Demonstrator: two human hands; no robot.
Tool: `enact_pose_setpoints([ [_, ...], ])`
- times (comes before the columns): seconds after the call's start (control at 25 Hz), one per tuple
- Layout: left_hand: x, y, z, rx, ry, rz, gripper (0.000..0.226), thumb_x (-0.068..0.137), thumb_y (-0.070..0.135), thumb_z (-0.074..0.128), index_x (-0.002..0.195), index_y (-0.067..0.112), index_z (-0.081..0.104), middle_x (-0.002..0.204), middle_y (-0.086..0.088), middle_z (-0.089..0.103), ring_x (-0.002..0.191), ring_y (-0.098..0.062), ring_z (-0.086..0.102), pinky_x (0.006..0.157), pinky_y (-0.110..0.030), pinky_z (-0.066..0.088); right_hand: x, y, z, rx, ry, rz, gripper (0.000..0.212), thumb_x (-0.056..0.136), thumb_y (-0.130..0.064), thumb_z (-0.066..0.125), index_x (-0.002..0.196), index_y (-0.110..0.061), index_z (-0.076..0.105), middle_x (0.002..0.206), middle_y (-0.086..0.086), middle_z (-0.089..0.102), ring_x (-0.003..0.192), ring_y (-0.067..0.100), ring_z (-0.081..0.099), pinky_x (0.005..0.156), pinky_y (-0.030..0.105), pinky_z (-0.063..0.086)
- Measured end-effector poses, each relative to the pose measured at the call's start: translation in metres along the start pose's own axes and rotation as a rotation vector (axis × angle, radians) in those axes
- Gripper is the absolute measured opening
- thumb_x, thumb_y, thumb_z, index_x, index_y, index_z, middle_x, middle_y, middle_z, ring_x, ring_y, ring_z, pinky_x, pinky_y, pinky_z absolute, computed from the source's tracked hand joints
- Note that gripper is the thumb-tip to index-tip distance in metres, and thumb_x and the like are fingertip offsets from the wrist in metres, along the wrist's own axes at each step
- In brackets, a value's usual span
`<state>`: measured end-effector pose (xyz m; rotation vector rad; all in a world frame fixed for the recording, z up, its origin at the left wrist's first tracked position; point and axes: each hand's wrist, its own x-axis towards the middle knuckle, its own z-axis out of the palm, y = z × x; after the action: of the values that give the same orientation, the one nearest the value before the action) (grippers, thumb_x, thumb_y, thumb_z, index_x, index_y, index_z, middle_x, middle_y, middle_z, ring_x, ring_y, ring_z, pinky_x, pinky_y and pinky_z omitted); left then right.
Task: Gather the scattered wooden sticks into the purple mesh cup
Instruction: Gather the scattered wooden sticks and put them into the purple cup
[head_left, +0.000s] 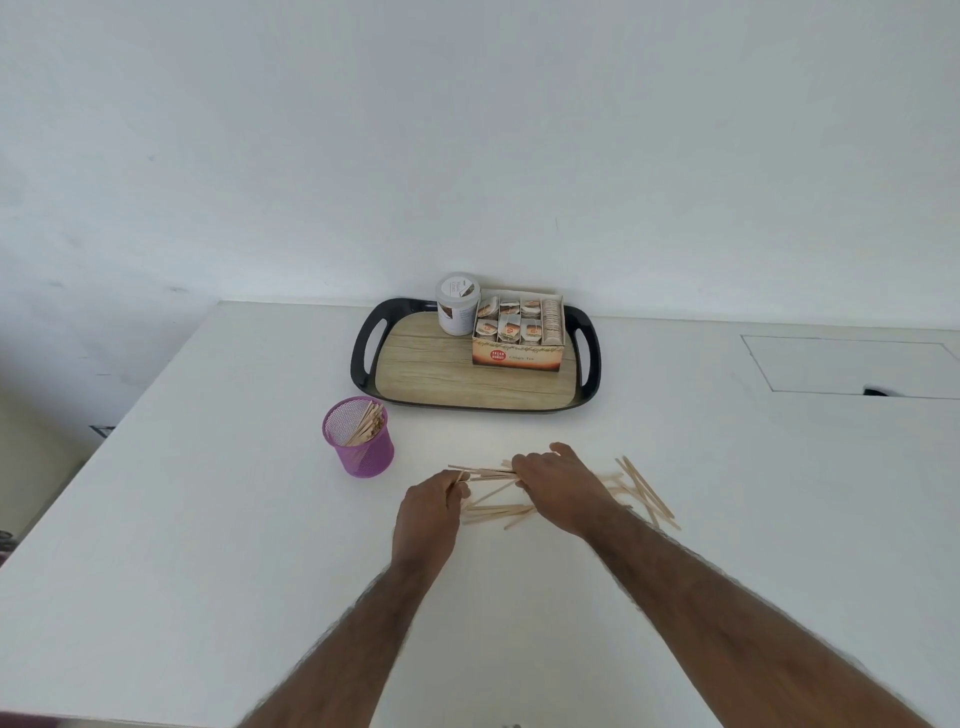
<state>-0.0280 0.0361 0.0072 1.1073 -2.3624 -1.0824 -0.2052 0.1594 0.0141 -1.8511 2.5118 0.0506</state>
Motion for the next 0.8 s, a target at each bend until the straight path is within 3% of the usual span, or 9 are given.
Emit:
enact_pose_setpoints([
  [0.12, 0.003, 0.005, 0.002, 0.062, -0.026, 0.039, 0.027, 0.102, 0.014, 0.048, 0.108, 0.021, 0.073, 0.099, 0.010, 0.078, 0.086, -0.013, 0.070, 0.072, -0.029, 0.055, 0.007, -0.011, -0.005, -0.050, -0.008, -0.024, 0.019, 0.107, -0.017, 0.038, 0.121, -0.014, 0.051, 0.104, 0.003, 0.065, 0.094, 0.028, 0.063, 0.109, 0.044, 0.033],
  [0.24, 0.005, 0.006, 0.002, 0.007, 0.002, 0.042, 0.033, 0.104, 0.012, 0.047, 0.130, 0.019, 0.066, 0.107, 0.006, 0.078, 0.098, -0.013, 0.072, 0.080, -0.029, 0.056, 0.012, -0.015, -0.010, -0.022, -0.007, -0.014, 0.018, 0.100, -0.007, 0.041, 0.113, -0.016, 0.051, 0.097, 0.002, 0.064, 0.082, 0.028, 0.061, 0.087, 0.041, 0.040],
  [0.4, 0.002, 0.002, -0.001, -0.138, 0.025, -0.033, 0.045, 0.106, 0.018, 0.049, 0.151, 0.022, 0.047, 0.117, 0.002, 0.076, 0.107, -0.013, 0.070, 0.095, -0.029, 0.053, 0.010, -0.002, -0.011, 0.099, -0.011, 0.021, 0.011, 0.106, -0.016, 0.040, 0.110, -0.015, 0.050, 0.097, 0.004, 0.063, 0.075, 0.026, 0.051, 0.071, 0.037, 0.035],
  [0.56, 0.006, 0.005, 0.001, -0.254, 0.064, -0.122, 0.043, 0.105, 0.009, 0.045, 0.147, 0.018, 0.050, 0.131, 0.000, 0.068, 0.119, -0.014, 0.063, 0.096, -0.019, 0.043, 0.007, 0.010, -0.011, 0.184, -0.022, 0.048, 0.008, 0.107, -0.022, 0.041, 0.103, -0.017, 0.047, 0.088, 0.001, 0.055, 0.074, 0.022, 0.047, 0.065, 0.034, 0.032],
  [0.68, 0.006, 0.016, 0.004, -0.489, 0.114, -0.197, 0.037, 0.109, 0.017, 0.040, 0.143, 0.016, 0.054, 0.142, -0.002, 0.061, 0.129, -0.015, 0.055, 0.112, -0.029, 0.040, 0.003, 0.012, -0.010, 0.200, -0.032, 0.075, 0.009, 0.107, -0.021, 0.041, 0.100, -0.017, 0.045, 0.088, 0.002, 0.055, 0.074, 0.023, 0.047, 0.064, 0.035, 0.032],
  [0.8, 0.008, 0.035, 0.007, -0.813, 0.088, -0.274, 0.035, 0.111, 0.030, 0.036, 0.134, 0.015, 0.059, 0.135, -0.004, 0.064, 0.125, -0.020, 0.060, 0.108, -0.035, 0.044, 0.005, 0.002, -0.010, 0.213, -0.023, 0.063, 0.009, 0.106, -0.022, 0.042, 0.100, -0.017, 0.046, 0.088, 0.002, 0.055, 0.074, 0.025, 0.049, 0.064, 0.036, 0.033],
])
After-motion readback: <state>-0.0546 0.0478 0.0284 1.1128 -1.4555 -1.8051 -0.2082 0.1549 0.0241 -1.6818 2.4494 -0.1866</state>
